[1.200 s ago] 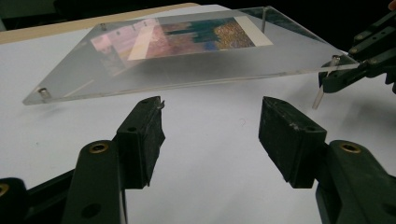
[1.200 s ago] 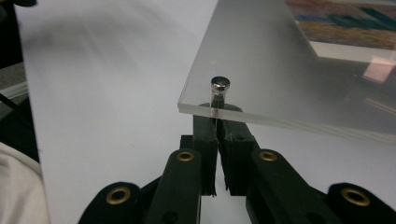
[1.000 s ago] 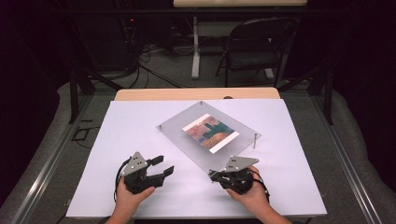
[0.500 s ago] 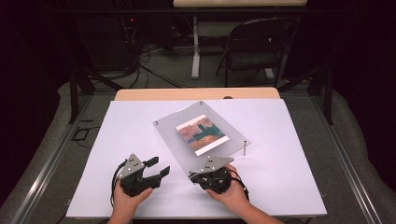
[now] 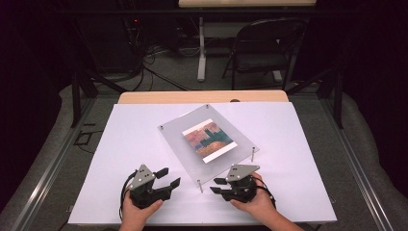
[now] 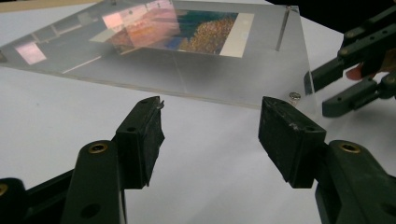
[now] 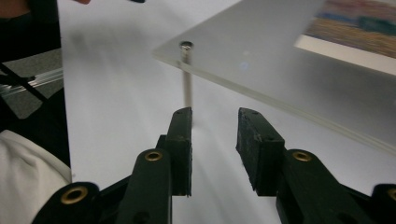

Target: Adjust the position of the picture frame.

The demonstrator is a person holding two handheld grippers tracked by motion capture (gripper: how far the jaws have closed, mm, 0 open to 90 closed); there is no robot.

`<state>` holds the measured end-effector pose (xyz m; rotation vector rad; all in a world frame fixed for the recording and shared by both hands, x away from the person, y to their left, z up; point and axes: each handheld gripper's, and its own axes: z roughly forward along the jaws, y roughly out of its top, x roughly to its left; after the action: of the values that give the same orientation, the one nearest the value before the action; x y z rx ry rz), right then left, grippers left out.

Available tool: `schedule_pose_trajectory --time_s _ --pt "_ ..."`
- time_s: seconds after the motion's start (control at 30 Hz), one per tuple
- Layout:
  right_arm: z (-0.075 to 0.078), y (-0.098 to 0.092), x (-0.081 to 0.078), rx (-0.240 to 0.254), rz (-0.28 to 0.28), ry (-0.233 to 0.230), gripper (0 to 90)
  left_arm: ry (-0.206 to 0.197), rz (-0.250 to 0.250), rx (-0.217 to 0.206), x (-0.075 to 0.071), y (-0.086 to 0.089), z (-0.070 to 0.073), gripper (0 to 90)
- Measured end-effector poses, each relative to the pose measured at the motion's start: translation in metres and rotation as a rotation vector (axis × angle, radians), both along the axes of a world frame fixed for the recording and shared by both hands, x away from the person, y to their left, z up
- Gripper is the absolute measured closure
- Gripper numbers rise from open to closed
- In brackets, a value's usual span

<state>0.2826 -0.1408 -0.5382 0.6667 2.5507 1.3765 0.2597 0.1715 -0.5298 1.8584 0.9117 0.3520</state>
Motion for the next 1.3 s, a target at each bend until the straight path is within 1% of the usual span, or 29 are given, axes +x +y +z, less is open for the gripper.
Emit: schedule_pose_trajectory --time_s 0.03,0.07,0.1,0.17,0.2,0.23,0.3,0.33,0.4,0.43,0.47,0.5,0.53,0.57,0.6,0.63,0.7,0.73,0.8,0.83,0.9,0.97,1.0,1.03,1.07,1.1,1.23,1.27,1.3 --pt "0.001 -0.007 0.0 0.002 -0.014 -0.007 64.9 0.005 0.004 0.007 -0.001 -0.002 -0.001 39.8" --pt "0.001 -0.007 0.0 0.002 -0.014 -0.007 64.9 0.005 0.004 0.007 -0.001 -0.002 -0.001 40.0" --pt "0.004 -0.021 0.002 0.009 -0.051 -0.023 64.2 0.018 0.002 0.015 -0.003 -0.005 -0.004 39.9" --pt "0.007 -0.035 0.006 0.015 -0.091 -0.035 63.6 0.022 0.01 0.023 -0.004 -0.008 -0.006 39.8" --pt "0.007 -0.035 0.006 0.015 -0.091 -0.035 63.6 0.022 0.01 0.023 -0.004 -0.008 -0.006 40.1" --pt "0.01 -0.049 0.01 0.026 -0.144 -0.049 63.2 0.028 0.006 0.026 -0.005 -0.012 -0.009 40.3" --pt "0.011 -0.062 0.014 0.044 -0.189 -0.05 61.7 0.042 0.0 0.027 -0.005 -0.014 -0.011 40.8" --pt "0.011 -0.067 0.016 0.043 -0.208 -0.053 60.4 0.042 0.0 0.027 -0.005 -0.014 -0.011 41.6" --pt "0.01 -0.076 0.018 0.022 -0.244 -0.065 60.0 0.053 -0.013 0.032 -0.005 -0.017 -0.014 42.5" --pt "0.009 -0.081 0.019 0.022 -0.26 -0.062 60.2 0.054 -0.024 0.04 -0.006 -0.021 -0.016 42.9" --pt "0.009 -0.081 0.019 0.022 -0.26 -0.062 60.2 0.054 -0.024 0.04 -0.006 -0.021 -0.016 43.4" --pt "0.007 -0.089 0.021 0.025 -0.285 -0.046 62.7 0.052 -0.033 0.048 -0.007 -0.024 -0.017 44.1" --pt "0.007 -0.089 0.021 0.025 -0.285 -0.046 62.7 0.052 -0.033 0.048 -0.007 -0.024 -0.017 44.7" --pt "0.005 -0.095 0.023 0.021 -0.312 -0.036 66.1 0.047 -0.042 0.053 -0.007 -0.026 -0.017 45.6" --pt "0.004 -0.097 0.024 0.018 -0.323 -0.039 67.7 0.047 -0.042 0.053 -0.007 -0.026 -0.017 46.8" --pt "0.004 -0.097 0.024 0.018 -0.323 -0.039 67.7 0.041 -0.045 0.054 -0.007 -0.027 -0.018 46.8" --pt "0.002 -0.103 0.03 0.011 -0.36 -0.042 69.1 0.028 -0.045 0.045 -0.008 -0.027 -0.018 51.1" --pt "0.002 -0.103 0.03 0.011 -0.36 -0.042 69.1 0.026 -0.046 0.042 -0.008 -0.028 -0.018 51.1" --pt "0.0 -0.107 0.038 0.011 -0.399 -0.048 70.2 0.028 -0.047 0.041 -0.007 -0.029 -0.018 53.2" --pt "0.0 -0.107 0.038 0.011 -0.399 -0.048 70.2 0.032 -0.052 0.039 -0.008 -0.03 -0.019 53.2" --pt "-0.005 -0.111 0.046 0.007 -0.434 -0.042 70.3 0.031 -0.054 0.048 -0.008 -0.032 -0.02 53.5" --pt "-0.009 -0.114 0.051 -0.001 -0.45 -0.029 70.0 0.035 -0.068 0.055 -0.007 -0.035 -0.022 53.7" --pt "-0.009 -0.114 0.051 -0.001 -0.45 -0.029 70.0 0.035 -0.068 0.055 -0.007 -0.035 -0.022 53.9" --pt "-0.011 -0.115 0.055 -0.015 -0.466 -0.034 69.6 0.043 -0.074 0.064 -0.006 -0.037 -0.023 54.1" --pt "-0.012 -0.116 0.056 -0.017 -0.474 -0.036 69.5 0.043 -0.074 0.064 -0.006 -0.037 -0.023 54.4" --pt "-0.012 -0.117 0.058 -0.021 -0.479 -0.04 69.4 0.047 -0.086 0.07 -0.005 -0.038 -0.025 54.7" --pt "-0.013 -0.119 0.065 -0.026 -0.478 -0.046 69.1 0.052 -0.094 0.071 -0.006 -0.041 -0.026 56.0" --pt "-0.016 -0.119 0.069 -0.037 -0.481 -0.042 70.1 0.055 -0.102 0.079 -0.005 -0.043 -0.027 56.1" --pt "-0.017 -0.12 0.07 -0.03 -0.484 -0.032 70.2 0.055 -0.105 0.081 -0.005 -0.044 -0.028 56.2"
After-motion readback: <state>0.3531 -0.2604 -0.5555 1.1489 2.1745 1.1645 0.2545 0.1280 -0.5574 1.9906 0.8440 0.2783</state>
